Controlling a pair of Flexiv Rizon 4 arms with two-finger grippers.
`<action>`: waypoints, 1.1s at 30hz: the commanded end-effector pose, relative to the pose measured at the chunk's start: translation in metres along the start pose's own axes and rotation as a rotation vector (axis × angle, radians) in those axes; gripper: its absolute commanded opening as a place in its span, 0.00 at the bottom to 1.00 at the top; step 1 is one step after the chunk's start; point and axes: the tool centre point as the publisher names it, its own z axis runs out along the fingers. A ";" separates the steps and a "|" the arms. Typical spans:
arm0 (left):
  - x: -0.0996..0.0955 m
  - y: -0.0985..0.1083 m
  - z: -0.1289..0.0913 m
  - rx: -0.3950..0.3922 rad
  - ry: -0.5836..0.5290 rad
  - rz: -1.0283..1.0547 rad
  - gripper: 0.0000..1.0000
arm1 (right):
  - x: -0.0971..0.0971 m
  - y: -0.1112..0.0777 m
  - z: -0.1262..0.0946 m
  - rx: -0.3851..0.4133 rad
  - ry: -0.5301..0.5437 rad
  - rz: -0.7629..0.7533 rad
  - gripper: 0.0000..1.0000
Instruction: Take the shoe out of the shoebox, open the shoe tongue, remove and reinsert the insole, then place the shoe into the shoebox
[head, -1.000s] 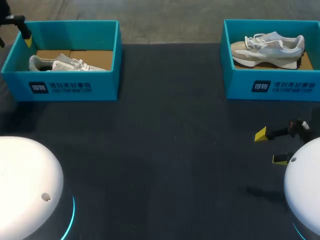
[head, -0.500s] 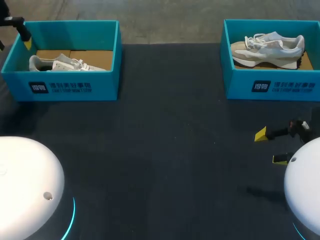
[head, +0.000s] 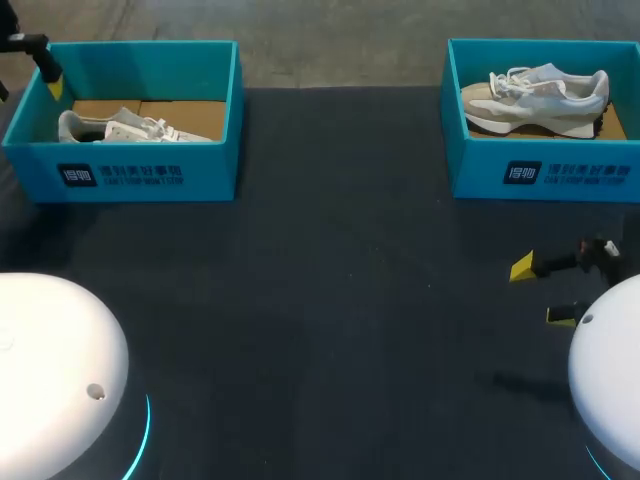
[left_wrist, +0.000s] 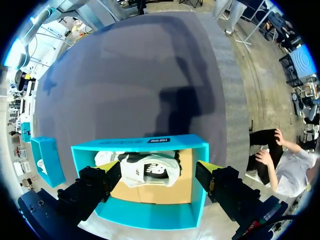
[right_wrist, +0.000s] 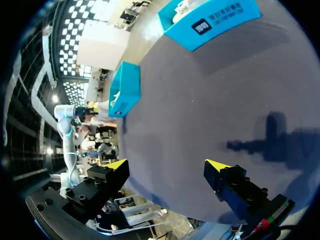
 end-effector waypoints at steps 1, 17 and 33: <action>0.000 -0.002 0.000 -0.004 0.002 0.001 1.00 | 0.015 -0.001 -0.011 -0.011 -0.074 -0.014 1.00; 0.000 -0.002 0.000 -0.004 0.002 0.001 1.00 | 0.046 0.078 -0.047 0.013 -0.487 -0.156 1.00; 0.000 -0.002 0.000 -0.004 0.002 0.001 1.00 | 0.055 0.177 -0.064 0.060 -0.700 -0.245 1.00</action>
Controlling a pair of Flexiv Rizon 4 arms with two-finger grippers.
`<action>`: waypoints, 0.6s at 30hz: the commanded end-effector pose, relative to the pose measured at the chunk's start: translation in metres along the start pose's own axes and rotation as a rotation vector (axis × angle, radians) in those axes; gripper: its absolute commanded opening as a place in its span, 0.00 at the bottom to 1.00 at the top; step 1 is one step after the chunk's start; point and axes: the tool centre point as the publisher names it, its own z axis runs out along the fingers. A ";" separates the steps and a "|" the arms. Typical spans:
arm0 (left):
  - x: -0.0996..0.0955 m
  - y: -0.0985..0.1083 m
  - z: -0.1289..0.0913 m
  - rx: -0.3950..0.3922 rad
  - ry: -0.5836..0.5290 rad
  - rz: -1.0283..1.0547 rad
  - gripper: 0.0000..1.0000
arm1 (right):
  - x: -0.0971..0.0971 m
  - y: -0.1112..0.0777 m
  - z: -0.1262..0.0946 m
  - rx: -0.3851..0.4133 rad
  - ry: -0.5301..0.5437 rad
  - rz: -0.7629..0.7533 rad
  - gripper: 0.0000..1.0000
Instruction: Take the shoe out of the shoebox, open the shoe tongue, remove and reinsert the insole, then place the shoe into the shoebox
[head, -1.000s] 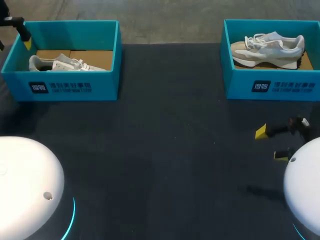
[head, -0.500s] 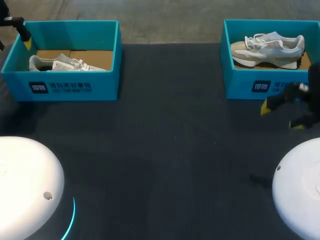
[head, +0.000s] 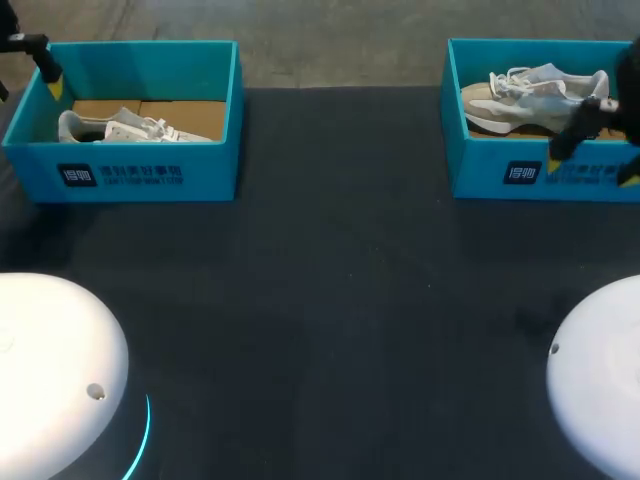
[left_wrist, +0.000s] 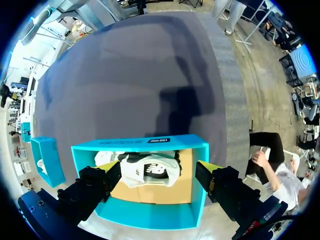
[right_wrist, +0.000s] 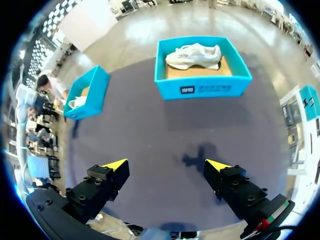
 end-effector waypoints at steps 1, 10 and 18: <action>0.000 -0.002 0.000 -0.003 0.001 0.001 1.00 | 0.004 0.049 0.014 0.148 -0.095 -0.013 1.00; 0.000 -0.002 0.000 -0.003 0.001 0.001 1.00 | -0.004 0.108 0.030 0.145 -0.111 -0.044 1.00; 0.000 -0.002 0.000 -0.003 0.001 0.001 1.00 | -0.020 0.150 0.043 0.181 -0.166 -0.080 1.00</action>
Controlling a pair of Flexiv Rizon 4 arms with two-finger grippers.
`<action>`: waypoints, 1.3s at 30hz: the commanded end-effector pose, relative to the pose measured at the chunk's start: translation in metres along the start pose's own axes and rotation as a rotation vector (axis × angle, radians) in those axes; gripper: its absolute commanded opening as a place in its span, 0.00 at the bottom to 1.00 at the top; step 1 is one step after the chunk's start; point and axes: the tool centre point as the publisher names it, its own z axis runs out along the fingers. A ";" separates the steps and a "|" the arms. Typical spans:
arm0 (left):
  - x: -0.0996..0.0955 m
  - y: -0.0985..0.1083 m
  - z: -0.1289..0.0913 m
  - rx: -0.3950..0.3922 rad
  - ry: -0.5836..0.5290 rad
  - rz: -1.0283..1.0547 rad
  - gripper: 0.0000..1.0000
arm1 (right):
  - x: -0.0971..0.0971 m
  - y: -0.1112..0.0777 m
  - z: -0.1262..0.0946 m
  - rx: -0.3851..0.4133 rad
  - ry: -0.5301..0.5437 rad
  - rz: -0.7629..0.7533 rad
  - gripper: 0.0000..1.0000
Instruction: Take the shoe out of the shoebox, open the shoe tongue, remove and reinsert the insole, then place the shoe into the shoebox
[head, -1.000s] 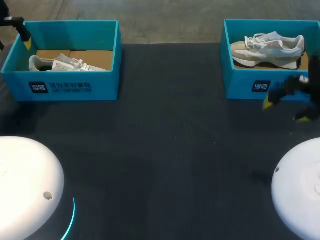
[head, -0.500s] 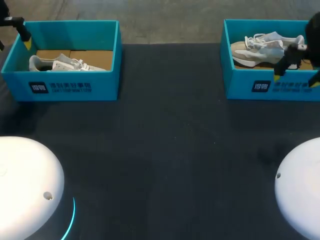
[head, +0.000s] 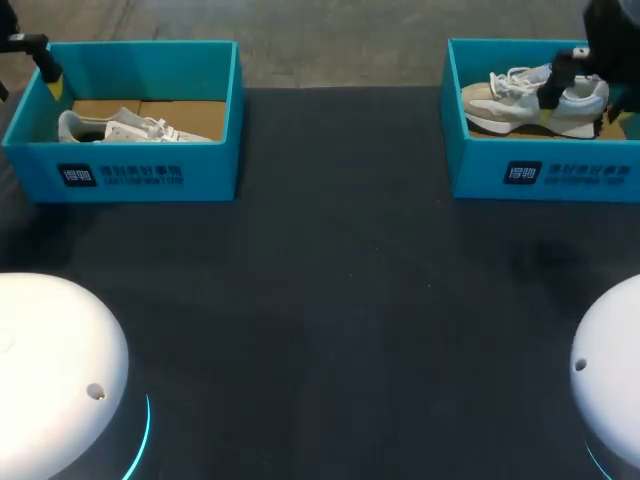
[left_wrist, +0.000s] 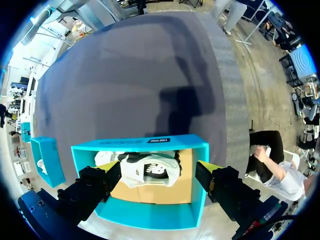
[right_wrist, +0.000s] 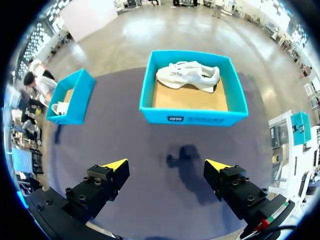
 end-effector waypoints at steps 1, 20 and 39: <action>0.000 -0.002 0.000 -0.003 0.001 0.001 1.00 | -0.003 0.050 0.012 0.188 -0.022 -0.004 1.00; 0.000 -0.002 0.000 -0.003 0.001 0.001 1.00 | -0.054 0.132 0.082 0.206 -0.080 -0.039 1.00; 0.000 -0.002 0.000 -0.003 0.001 0.001 1.00 | -0.106 0.204 0.148 0.217 -0.117 -0.063 1.00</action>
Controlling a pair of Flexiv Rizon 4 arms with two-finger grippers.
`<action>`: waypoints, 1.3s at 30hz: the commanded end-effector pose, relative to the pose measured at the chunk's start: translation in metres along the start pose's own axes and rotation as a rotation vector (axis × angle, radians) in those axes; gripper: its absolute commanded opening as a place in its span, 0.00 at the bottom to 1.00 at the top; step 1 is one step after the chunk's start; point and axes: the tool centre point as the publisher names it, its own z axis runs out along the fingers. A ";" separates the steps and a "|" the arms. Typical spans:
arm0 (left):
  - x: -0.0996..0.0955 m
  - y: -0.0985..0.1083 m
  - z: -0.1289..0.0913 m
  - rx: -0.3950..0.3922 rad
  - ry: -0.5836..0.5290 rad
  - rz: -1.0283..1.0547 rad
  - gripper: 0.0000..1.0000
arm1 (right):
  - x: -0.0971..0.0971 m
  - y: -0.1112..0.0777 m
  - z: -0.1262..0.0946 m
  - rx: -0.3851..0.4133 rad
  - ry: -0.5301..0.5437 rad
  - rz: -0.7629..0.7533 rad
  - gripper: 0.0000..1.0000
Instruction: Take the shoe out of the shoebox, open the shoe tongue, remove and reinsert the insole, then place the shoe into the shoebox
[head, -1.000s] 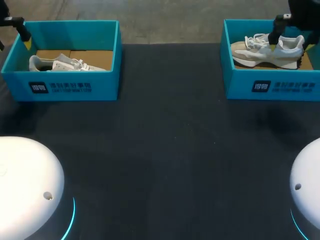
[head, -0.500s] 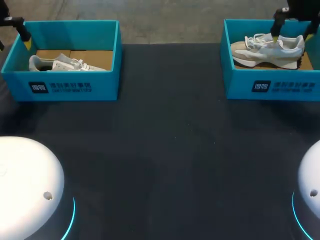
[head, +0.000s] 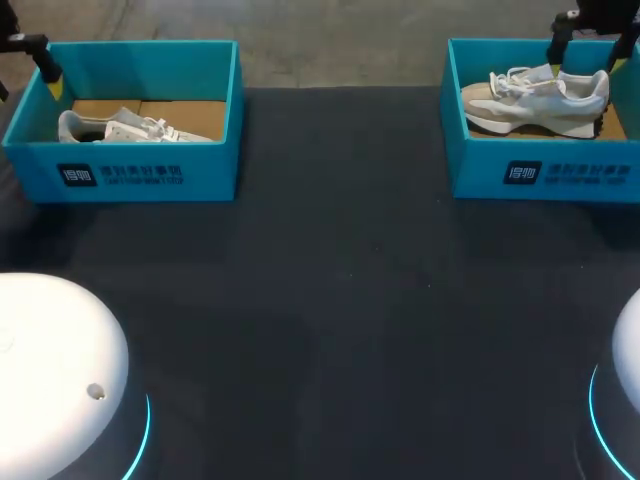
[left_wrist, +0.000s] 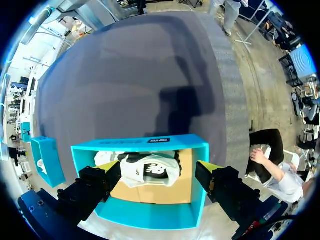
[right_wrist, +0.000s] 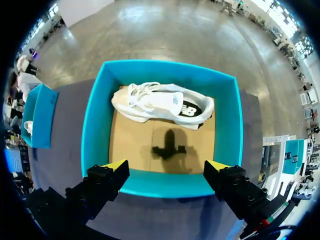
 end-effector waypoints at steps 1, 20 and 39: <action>0.000 -0.001 0.000 -0.003 0.001 0.001 1.00 | -0.008 0.027 0.015 0.107 -0.013 -0.013 1.00; 0.000 -0.001 0.000 -0.003 0.001 0.001 1.00 | -0.043 0.075 0.069 0.091 -0.090 0.008 1.00; 0.000 -0.001 0.000 -0.003 0.001 0.001 1.00 | -0.082 0.083 0.101 0.101 -0.089 0.053 0.90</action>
